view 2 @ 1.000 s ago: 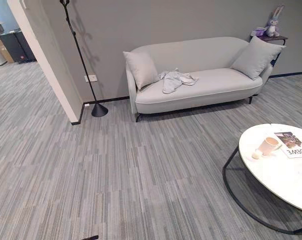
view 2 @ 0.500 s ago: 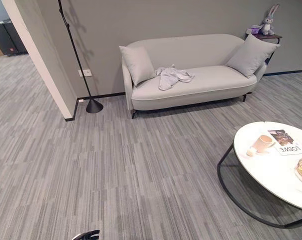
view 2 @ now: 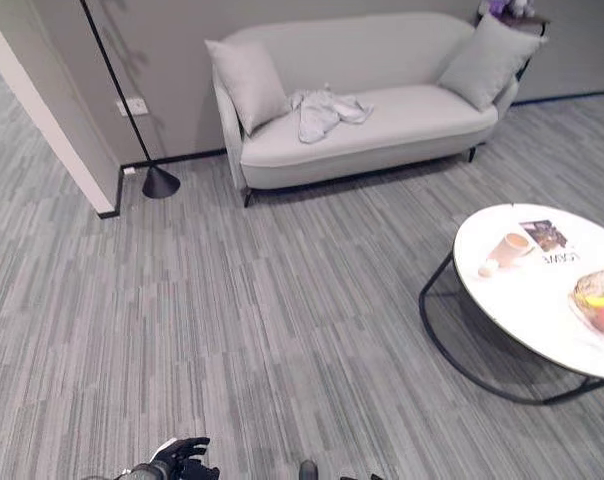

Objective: Hang the clothes on the sofa on the clothes rack.

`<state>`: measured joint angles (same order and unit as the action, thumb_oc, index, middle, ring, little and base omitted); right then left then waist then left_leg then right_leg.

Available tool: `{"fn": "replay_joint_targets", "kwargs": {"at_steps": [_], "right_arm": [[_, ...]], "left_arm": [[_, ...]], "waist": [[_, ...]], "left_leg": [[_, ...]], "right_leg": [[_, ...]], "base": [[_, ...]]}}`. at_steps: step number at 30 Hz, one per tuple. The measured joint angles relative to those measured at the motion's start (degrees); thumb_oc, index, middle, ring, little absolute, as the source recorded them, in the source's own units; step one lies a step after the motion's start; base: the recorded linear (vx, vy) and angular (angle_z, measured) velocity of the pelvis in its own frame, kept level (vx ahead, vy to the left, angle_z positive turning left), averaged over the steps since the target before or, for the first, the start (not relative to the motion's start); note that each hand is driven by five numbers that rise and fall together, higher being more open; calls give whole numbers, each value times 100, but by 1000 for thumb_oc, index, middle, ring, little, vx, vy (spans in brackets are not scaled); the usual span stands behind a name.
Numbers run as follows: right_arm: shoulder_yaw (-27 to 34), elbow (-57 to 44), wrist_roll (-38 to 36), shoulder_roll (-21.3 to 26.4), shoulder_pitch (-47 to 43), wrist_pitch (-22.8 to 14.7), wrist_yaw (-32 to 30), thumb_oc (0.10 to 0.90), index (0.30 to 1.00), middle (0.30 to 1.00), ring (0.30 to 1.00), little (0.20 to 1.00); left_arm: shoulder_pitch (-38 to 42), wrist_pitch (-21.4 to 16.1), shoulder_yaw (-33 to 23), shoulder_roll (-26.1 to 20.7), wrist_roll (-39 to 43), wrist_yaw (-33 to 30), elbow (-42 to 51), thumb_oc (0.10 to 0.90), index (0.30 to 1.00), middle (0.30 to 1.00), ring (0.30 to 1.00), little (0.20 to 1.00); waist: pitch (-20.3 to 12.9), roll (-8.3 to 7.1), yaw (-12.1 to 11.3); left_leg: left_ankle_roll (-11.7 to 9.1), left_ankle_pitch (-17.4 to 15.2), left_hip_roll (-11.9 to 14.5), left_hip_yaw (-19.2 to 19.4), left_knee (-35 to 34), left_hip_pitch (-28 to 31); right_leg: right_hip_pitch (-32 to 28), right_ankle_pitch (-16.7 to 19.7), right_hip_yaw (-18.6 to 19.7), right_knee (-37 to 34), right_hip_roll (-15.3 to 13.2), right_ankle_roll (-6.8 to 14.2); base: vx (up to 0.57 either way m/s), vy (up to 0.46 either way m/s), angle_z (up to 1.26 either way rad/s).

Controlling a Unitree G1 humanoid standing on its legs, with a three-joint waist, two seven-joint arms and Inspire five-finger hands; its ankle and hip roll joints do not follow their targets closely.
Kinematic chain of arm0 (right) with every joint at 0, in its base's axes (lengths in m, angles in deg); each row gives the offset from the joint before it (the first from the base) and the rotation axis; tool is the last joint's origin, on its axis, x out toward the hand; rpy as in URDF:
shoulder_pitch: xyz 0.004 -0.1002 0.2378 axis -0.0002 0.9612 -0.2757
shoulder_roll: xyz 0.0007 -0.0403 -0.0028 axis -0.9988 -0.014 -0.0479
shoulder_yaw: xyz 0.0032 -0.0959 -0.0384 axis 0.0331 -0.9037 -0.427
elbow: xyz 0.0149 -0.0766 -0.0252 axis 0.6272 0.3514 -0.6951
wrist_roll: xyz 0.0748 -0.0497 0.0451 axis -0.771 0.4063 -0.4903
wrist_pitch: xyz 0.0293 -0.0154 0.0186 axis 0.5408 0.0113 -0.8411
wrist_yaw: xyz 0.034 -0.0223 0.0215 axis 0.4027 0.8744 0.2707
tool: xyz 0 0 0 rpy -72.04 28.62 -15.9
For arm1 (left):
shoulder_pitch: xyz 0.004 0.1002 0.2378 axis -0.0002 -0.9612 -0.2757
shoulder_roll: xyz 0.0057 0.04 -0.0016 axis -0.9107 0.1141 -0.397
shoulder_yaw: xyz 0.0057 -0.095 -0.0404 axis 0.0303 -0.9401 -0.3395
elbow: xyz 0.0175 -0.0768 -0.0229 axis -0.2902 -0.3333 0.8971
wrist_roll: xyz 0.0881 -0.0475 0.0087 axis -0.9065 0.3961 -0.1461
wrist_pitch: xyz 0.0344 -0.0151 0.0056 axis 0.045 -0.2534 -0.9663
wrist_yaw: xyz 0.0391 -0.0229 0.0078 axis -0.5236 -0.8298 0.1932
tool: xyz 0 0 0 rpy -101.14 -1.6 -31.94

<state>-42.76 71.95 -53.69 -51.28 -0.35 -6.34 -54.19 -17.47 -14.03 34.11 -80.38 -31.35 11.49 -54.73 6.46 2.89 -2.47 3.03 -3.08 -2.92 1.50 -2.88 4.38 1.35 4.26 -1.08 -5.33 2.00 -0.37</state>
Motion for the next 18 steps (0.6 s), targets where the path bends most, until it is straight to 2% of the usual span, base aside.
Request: {"fn": "replay_joint_targets", "kwargs": {"at_steps": [1,3,5,8,9,12,15,17,18], "right_arm": [[-14,6,-2,42,-96,-1,-4,800,900,900,900,900],[-12,19,-24,41,-233,-2,-12,800,900,900,900,900],[-13,40,-25,87,-536,-5,-11,800,900,900,900,900],[46,45,-44,73,-740,11,8,800,900,900,900,900],[134,50,-56,60,-731,16,5,800,900,900,900,900],[208,46,-46,153,-767,-3,-4,800,900,900,900,900],[377,67,-70,178,-768,118,4,800,900,900,900,900],[447,106,-293,156,-736,145,16,800,900,900,900,900],[470,96,-322,159,-712,189,15,800,900,900,900,900]], "left_arm": [[138,9,221,-8,-68,-6,44,800,900,900,900,900],[276,-4,304,46,-205,-24,86,800,900,900,900,900],[588,17,613,105,-262,-33,71,800,900,900,900,900],[783,22,742,120,-444,-32,63,800,900,900,900,900],[744,19,753,155,-493,-38,71,800,900,900,900,900],[588,14,663,154,-486,-62,114,800,900,900,900,900],[669,34,654,131,-490,-51,97,800,900,900,900,900],[716,85,658,153,-661,-24,87,800,900,900,900,900],[726,117,671,174,-661,-21,83,800,900,900,900,900]], "waist": [[93,15,45],[229,39,149],[394,90,205],[674,75,325],[704,90,344],[722,111,268],[722,100,264],[717,102,312],[700,128,361]], "left_leg": [[41,30,-30,8,7,-145],[75,77,-102,28,2,-262],[159,165,-96,149,-8,-544],[197,190,-84,365,-16,-446],[216,199,-42,501,-108,-288],[227,149,25,926,-227,-85],[166,94,38,1139,-224,-74],[114,30,64,1222,-225,27],[110,-7,115,1222,-224,104]], "right_leg": [[141,71,4,1,-25,7],[293,130,7,39,-68,17],[834,120,36,494,-72,26],[997,105,-16,862,-73,37],[994,-76,-271,1077,-101,-24],[1147,-466,-807,1882,-315,77],[1204,-446,-667,1566,-393,114],[1205,-291,-622,1067,-396,326],[1188,-158,-616,928,-400,506]], "base": [[-96,135,-1],[-79,128,-11],[40,96,-28],[85,40,-33],[179,12,-44],[213,-81,-67],[162,-66,-59],[310,-87,-25],[375,-95,-14]]}}
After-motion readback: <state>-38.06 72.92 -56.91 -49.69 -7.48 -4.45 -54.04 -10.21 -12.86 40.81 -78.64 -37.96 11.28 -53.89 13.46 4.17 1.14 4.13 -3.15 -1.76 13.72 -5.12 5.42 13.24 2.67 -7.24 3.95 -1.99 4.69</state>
